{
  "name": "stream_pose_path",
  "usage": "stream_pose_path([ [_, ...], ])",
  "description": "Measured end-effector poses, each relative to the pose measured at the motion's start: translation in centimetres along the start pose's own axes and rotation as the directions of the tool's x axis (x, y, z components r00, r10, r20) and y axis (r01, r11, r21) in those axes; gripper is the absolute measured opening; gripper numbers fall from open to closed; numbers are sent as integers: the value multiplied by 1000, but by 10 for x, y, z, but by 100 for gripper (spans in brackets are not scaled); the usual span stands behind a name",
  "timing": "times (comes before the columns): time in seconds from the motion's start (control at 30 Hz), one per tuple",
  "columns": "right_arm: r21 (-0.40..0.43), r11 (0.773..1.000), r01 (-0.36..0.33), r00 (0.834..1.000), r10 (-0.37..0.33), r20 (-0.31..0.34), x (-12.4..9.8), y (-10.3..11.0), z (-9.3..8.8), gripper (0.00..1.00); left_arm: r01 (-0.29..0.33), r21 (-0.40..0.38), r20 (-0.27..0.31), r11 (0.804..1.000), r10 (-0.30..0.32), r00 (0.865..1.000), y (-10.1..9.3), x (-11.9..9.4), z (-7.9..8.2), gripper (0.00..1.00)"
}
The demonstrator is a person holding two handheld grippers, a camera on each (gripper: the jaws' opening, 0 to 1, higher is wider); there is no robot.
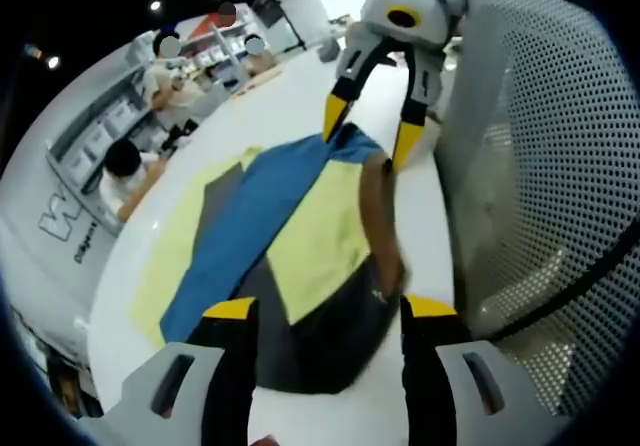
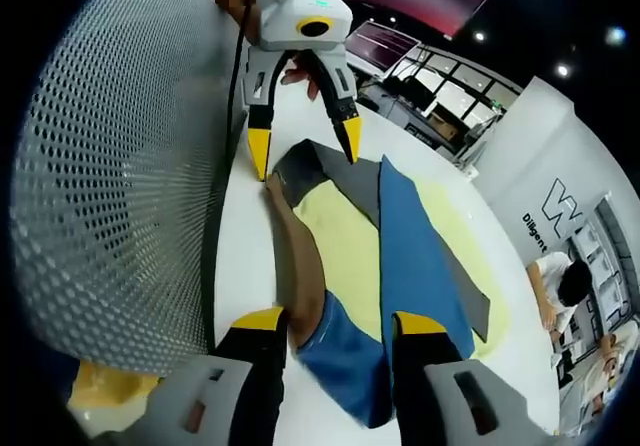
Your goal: Fold the garment on the visible template until the final outline fits inside the template.
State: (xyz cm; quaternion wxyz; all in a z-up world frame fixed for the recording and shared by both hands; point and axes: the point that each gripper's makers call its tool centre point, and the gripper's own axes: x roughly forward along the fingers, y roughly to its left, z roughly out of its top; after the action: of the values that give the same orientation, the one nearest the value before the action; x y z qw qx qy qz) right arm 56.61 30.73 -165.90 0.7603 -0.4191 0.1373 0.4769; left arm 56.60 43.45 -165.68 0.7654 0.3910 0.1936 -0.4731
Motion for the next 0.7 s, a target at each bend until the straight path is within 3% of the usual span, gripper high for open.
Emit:
stream_pose_path([
  [0.1, -2, 1000, 6, 1000, -6, -9, 0, -1, -2, 33, -35, 3, -23, 999, 35, 999, 9, -2, -5, 51],
  [0.17, -5, 999, 44, 998, -44, -45, -6, -10, -13, 31, -61, 2, -43, 998, 61, 997, 16, -5, -13, 48],
  [0.37, -7, 997, 73, 995, -73, -74, -16, -18, -28, 29, -104, -55, -45, 993, 102, 994, 32, -11, -21, 46],
  [0.7, -6, 998, 67, 993, -67, -95, -14, -15, -35, 26, -144, -188, -13, 972, 144, 990, 47, -6, -14, 41],
])
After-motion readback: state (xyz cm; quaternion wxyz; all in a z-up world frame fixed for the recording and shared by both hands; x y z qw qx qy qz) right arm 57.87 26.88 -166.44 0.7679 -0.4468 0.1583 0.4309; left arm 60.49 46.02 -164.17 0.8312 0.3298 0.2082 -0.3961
